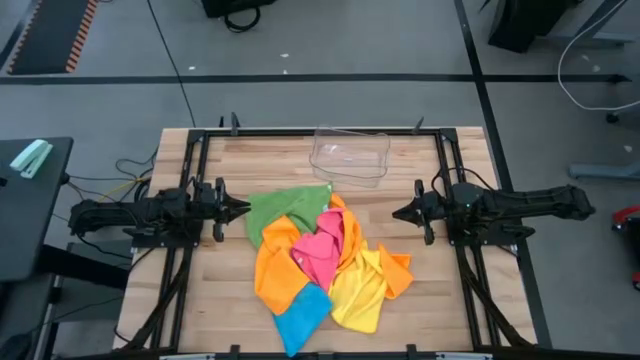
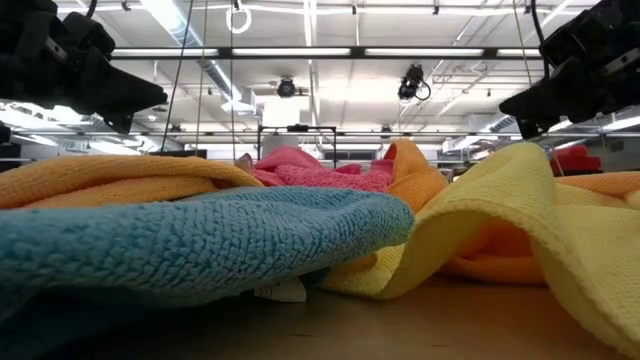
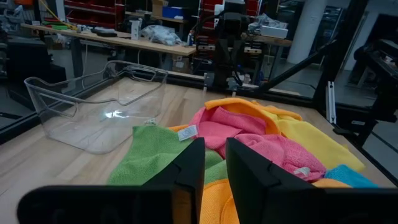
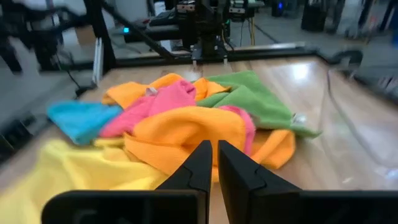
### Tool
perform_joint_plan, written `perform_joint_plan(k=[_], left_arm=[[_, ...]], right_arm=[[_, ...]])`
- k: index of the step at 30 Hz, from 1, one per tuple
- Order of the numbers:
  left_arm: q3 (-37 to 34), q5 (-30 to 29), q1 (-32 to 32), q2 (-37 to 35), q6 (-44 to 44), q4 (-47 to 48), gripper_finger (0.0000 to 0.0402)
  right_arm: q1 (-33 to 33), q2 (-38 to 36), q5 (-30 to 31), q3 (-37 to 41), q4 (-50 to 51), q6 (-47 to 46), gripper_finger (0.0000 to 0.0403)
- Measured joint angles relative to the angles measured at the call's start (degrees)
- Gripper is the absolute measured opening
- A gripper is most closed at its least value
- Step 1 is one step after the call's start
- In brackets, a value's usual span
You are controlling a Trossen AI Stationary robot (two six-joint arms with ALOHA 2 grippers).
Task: Fold microfiber towels
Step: Fold the pink microfiber cloth
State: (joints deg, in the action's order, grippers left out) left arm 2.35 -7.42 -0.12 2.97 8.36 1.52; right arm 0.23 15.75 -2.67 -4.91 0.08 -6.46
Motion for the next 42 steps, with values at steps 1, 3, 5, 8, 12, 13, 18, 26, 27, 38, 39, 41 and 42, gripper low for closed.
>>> perform_joint_plan(k=[1, 3, 5, 8, 12, 13, 18, 26, 27, 38, 39, 41, 42], left_arm=[[0.0, 0.0, 0.0, 0.0, 0.0, 0.0, 0.0075], [0.0, 0.0, 0.0, 0.0, 0.0, 0.0, 0.0074], [0.0, 0.0, 0.0, 0.0, 0.0, 0.0, 0.0072], [0.0, 0.0, 0.0, 0.0, 0.0, 0.0, 0.0068], [0.0, 0.0, 0.0, 0.0, 0.0, 0.0, 0.0067], [0.0, 0.0, 0.0, 0.0, 0.0, 0.0, 0.0068], [0.0, 0.0, 0.0, 0.0, 0.0, 0.0, 0.0073], [0.0, 0.0, 0.0, 0.0, 0.0, 0.0, 0.0071], [0.0, 0.0, 0.0, 0.0, 0.0, 0.0, 0.0069], [0.0, 0.0, 0.0, 0.0, 0.0, 0.0, 0.0075], [0.0, 0.0, 0.0, 0.0, 0.0, 0.0, 0.0073], [0.0, 0.0, 0.0, 0.0, 0.0, 0.0, 0.0071], [0.0, 0.0, 0.0, 0.0, 0.0, 0.0, 0.007]], right_arm=[[0.0, 0.0, 0.2, 0.0, -0.4, -2.2, 0.0035], [0.1, 0.0, 2.0, 0.0, -2.4, -5.3, 0.0035], [0.1, 0.0, 4.7, 0.0, -4.2, -6.6, 0.0035], [0.1, 0.6, 9.1, 0.0, -9.6, -7.6, 0.0035], [0.1, 2.5, 10.3, 0.0, -18.9, -7.2, 0.0035], [0.1, 3.0, 10.3, 0.0, -21.0, -6.6, 0.0035], [0.1, 5.9, 10.3, 0.0, -28.0, -3.3, 0.0035], [0.8, 11.1, 8.7, 0.0, -28.8, -1.9, 0.0035], [0.8, 11.6, 8.2, 0.0, -28.8, -1.8, 0.0035], [-2.4, 17.3, 0.5, -8.8, -11.3, -5.6, 0.0035], [-3.4, 18.8, 0.9, -9.9, -9.9, -5.5, 0.0035], [-5.6, 21.9, 2.2, -11.6, -8.8, -4.7, 0.0035], [-6.7, 23.6, 2.9, -12.3, -8.7, -4.2, 0.0035]])
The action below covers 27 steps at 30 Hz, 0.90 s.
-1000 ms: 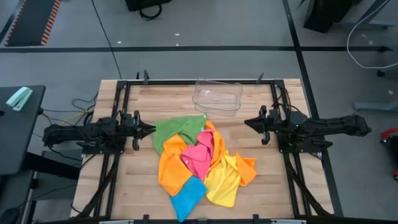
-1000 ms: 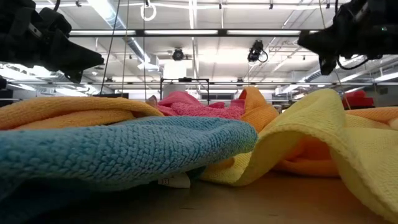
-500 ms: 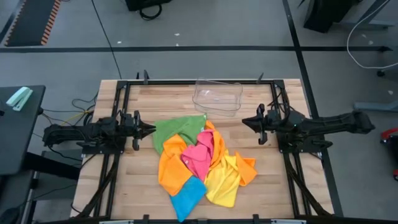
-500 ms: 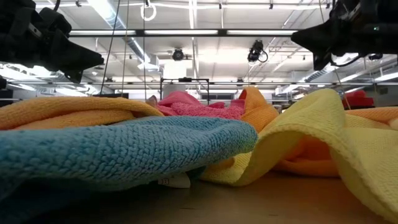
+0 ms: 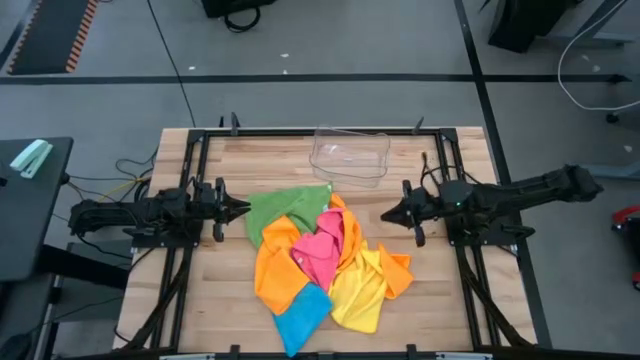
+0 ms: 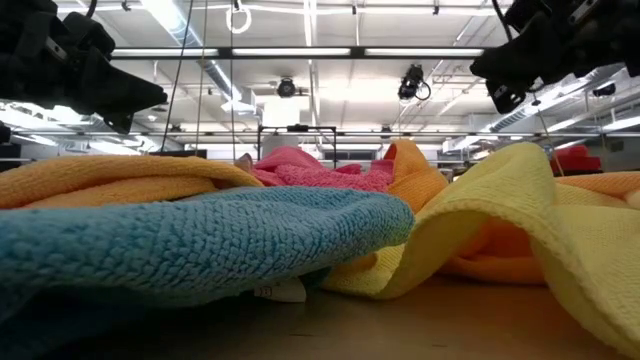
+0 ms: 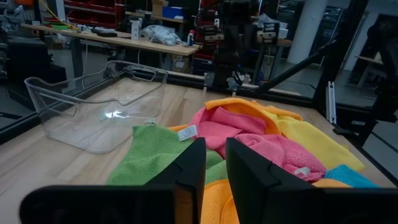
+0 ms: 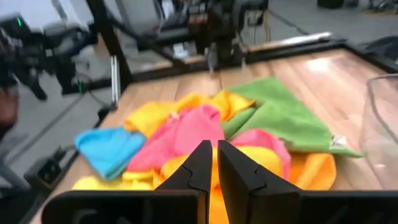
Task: Fold microfiber towels
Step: Fold the pink microfiber cloth
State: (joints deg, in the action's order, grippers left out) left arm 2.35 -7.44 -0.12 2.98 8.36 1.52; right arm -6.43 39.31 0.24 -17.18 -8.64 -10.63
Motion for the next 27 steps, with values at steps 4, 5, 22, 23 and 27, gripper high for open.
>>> perform_joint_plan(k=[4, 5, 22, 23, 27], left_arm=[[0.0, 0.0, 0.0, 0.0, 0.0, 0.0, 0.0067], [0.0, 0.0, 0.0, 0.0, 0.0, 0.0, 0.0067], [0.0, 2.5, -0.2, 0.0, -16.9, -4.7, 0.0069], [0.0, 3.1, -0.2, 0.0, -14.3, -4.7, 0.007], [0.0, 3.2, -0.2, 0.0, -5.6, -4.6, 0.0075]], right_arm=[[-3.1, 6.3, 2.4, -2.4, 0.1, 2.8, 0.0035], [-3.5, 7.7, 2.8, -3.1, 0.1, 3.6, 0.0035], [-7.3, 24.2, 1.2, -13.4, -0.4, 9.2, 0.0035], [-7.9, 25.4, 1.2, -13.8, -0.7, 9.4, 0.0035], [-9.6, 30.2, 2.9, -16.2, -0.7, 10.9, 0.0043]])
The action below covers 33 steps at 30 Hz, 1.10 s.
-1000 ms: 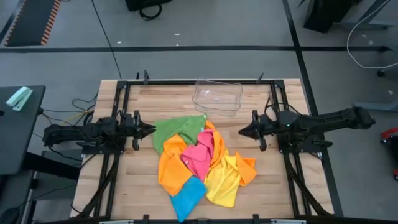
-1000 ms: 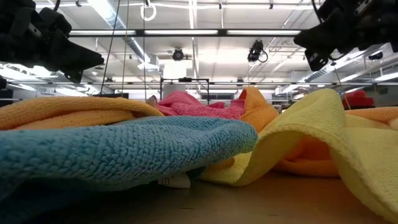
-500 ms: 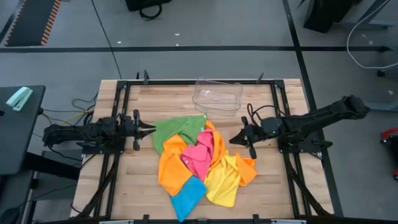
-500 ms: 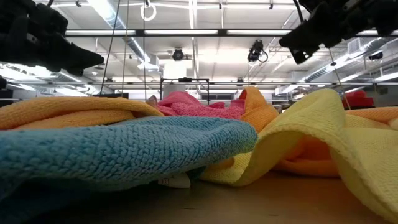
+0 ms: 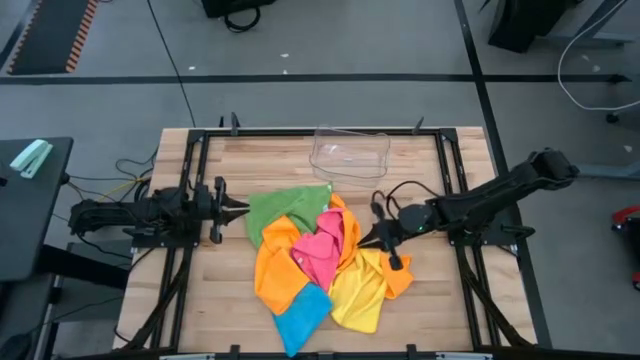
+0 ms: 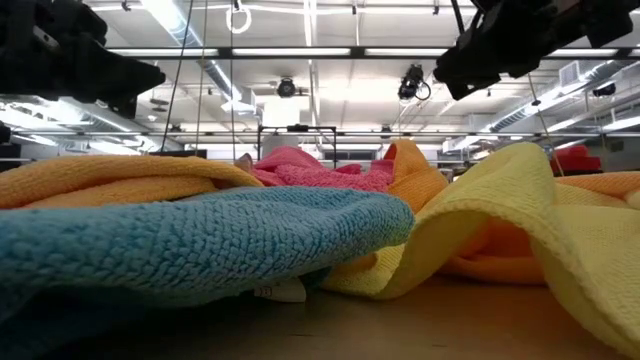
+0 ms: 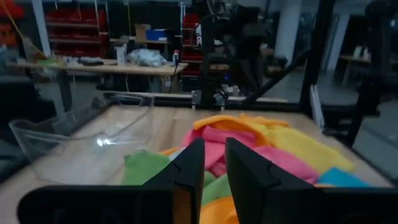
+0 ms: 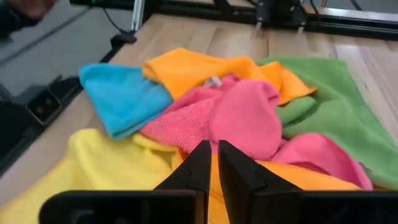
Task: Fold microfiber towels
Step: Fold the pink microfiber cloth
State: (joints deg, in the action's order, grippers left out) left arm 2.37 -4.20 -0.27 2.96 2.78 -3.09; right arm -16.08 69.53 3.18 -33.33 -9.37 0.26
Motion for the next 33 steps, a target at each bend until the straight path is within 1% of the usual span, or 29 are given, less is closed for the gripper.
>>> perform_joint_plan(k=[8, 13, 20, 26, 33], left_arm=[[0.0, 0.0, 0.0, 0.0, 0.7, 0.1, 0.0069], [0.0, 0.0, 0.0, 0.0, -1.9, 0.1, 0.0072], [0.0, 0.0, 0.0, 0.0, -2.0, 0.2, 0.0072], [0.0, 0.0, 0.0, 0.0, -2.0, 0.2, 0.0067], [0.0, 0.0, 0.0, 0.0, -1.5, 0.3, 0.0074]], right_arm=[[-0.7, 9.2, 1.9, -5.0, -0.8, 1.3, 0.0092], [-0.7, 14.9, 3.2, -7.6, -3.9, 2.4, 0.0115], [-0.7, 22.3, 3.1, -12.6, -4.7, 5.4, 0.0112], [-1.1, 28.5, 3.0, -16.1, -4.5, 5.4, 0.0106], [-0.9, 31.8, 5.5, -18.4, -3.7, 8.9, 0.0106]])
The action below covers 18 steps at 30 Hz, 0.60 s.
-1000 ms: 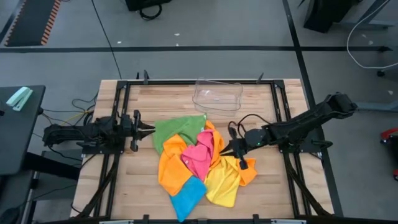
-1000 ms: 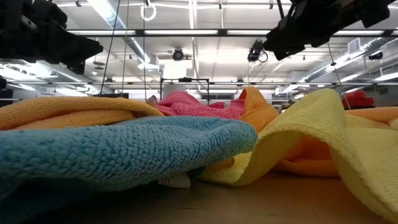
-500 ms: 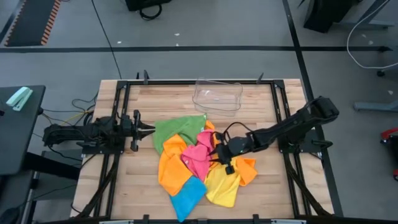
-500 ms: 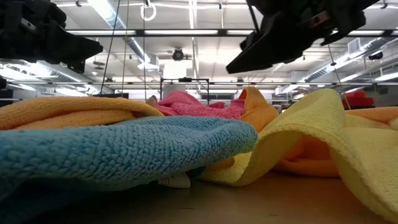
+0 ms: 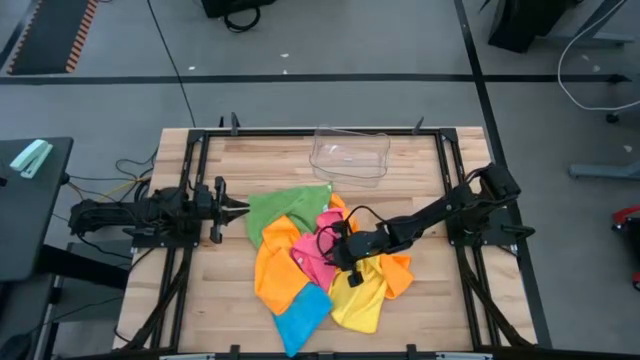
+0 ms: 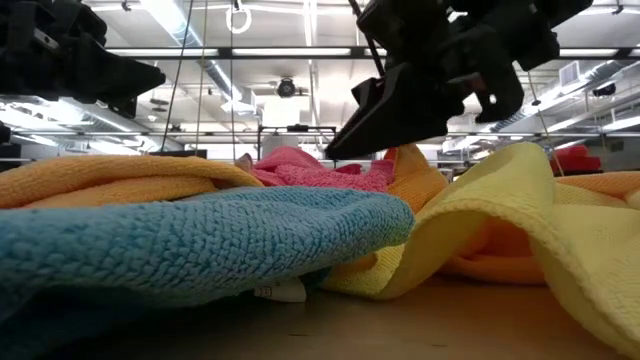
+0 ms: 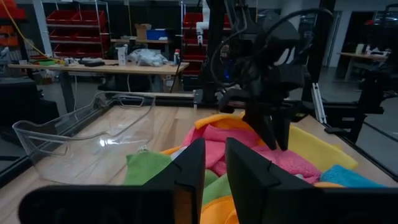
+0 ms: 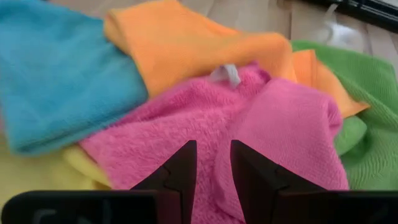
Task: Fold microfiber towels
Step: Fold the pink microfiber cloth
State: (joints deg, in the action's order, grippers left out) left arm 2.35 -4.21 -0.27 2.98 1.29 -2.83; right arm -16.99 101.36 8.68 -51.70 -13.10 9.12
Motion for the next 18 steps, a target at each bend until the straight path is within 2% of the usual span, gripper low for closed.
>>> perform_joint_plan(k=[10, 18], left_arm=[[0.0, 0.0, 0.0, 0.0, 2.6, 0.1, 0.0068], [0.0, 0.0, 0.0, 0.0, 3.0, 0.1, 0.0072]], right_arm=[[0.1, 0.2, 2.0, 0.6, 2.7, 2.1, 0.0097], [0.1, 0.2, 2.9, 0.6, 3.4, 3.4, 0.0043]])
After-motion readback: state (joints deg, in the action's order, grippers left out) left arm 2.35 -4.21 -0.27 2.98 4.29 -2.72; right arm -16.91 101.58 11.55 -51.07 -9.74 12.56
